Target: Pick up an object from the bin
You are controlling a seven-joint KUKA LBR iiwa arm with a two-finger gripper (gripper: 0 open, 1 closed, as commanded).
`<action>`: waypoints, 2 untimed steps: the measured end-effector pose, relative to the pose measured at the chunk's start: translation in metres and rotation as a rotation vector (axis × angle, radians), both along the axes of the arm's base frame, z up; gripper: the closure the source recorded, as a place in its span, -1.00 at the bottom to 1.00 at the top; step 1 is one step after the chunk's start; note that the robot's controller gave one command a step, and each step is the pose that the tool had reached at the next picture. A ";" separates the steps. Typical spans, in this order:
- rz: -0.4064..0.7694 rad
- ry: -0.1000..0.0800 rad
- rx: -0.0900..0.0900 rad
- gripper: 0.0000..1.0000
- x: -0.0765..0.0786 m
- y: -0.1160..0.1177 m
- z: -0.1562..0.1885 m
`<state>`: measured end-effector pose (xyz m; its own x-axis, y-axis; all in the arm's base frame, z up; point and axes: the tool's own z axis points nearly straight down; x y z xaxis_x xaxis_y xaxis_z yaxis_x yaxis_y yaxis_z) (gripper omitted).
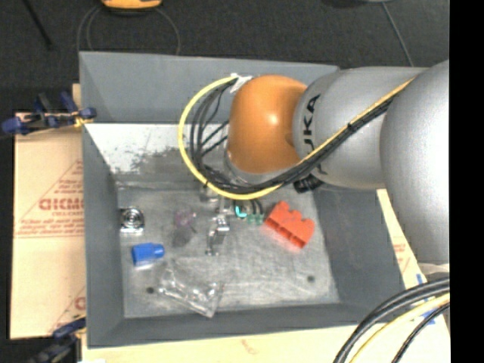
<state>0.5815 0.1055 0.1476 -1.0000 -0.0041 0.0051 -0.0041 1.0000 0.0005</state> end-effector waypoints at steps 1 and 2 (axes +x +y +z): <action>0.112 -0.016 0.001 -1.00 0.039 0.005 -0.075; 0.408 -0.021 -0.001 -1.00 0.034 0.033 -0.073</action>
Offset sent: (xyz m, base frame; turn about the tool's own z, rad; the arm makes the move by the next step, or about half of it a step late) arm 0.0354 0.0053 -0.0755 -0.1124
